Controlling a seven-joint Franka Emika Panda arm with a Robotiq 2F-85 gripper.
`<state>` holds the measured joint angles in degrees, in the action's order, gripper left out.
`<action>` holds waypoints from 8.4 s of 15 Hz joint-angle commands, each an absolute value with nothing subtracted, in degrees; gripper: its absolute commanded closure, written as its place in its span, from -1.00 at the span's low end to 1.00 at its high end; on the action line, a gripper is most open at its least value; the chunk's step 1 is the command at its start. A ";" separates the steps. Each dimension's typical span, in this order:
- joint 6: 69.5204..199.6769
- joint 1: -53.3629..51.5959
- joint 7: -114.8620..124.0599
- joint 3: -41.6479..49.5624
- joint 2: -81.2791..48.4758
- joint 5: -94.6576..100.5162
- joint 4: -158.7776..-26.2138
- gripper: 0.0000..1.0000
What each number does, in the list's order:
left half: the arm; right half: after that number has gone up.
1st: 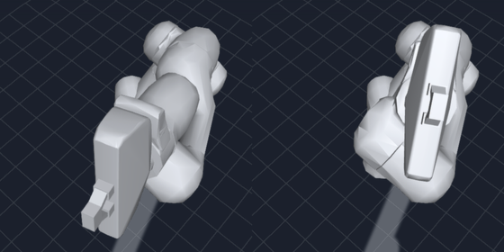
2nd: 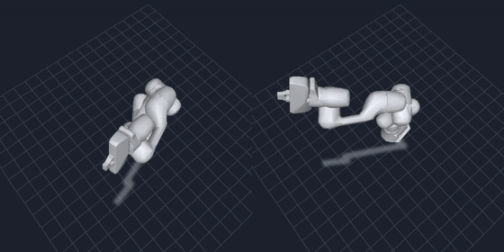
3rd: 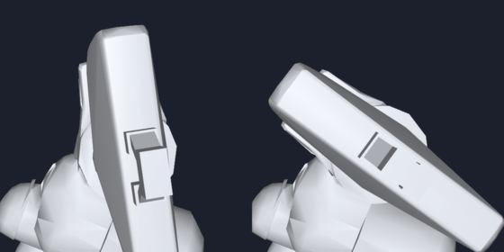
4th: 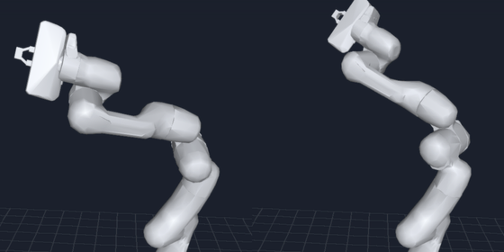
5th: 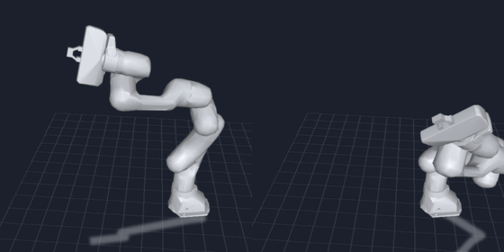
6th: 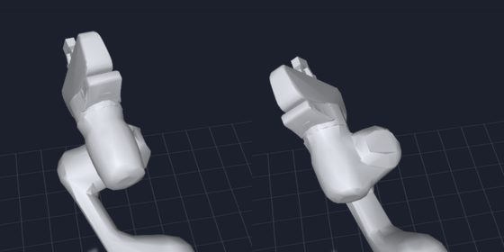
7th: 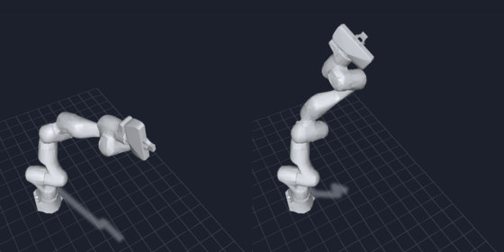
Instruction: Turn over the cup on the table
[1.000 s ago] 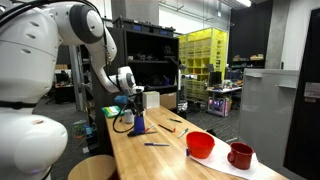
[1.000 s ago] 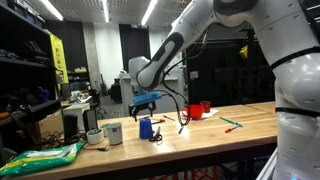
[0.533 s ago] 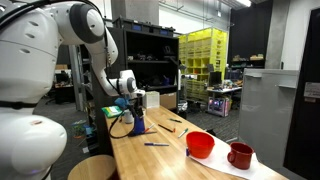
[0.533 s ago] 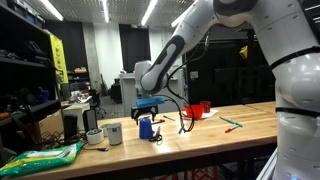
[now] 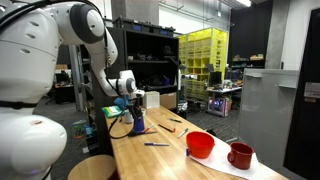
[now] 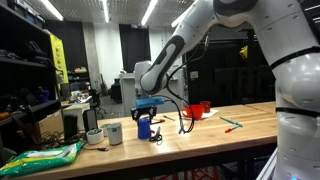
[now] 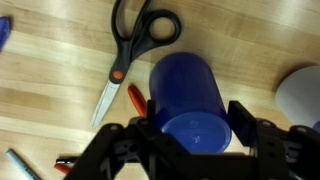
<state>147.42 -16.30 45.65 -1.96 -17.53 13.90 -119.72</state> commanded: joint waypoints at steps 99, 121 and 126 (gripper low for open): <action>83.04 -26.73 18.28 6.84 -65.63 13.43 -20.99 -1.00; 81.28 -26.20 16.69 6.26 -64.18 12.80 -21.18 -1.00; 82.00 -26.12 16.88 6.61 -64.59 13.33 -21.04 -1.00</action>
<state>81.97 -26.11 16.90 6.59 -64.71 13.35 -20.90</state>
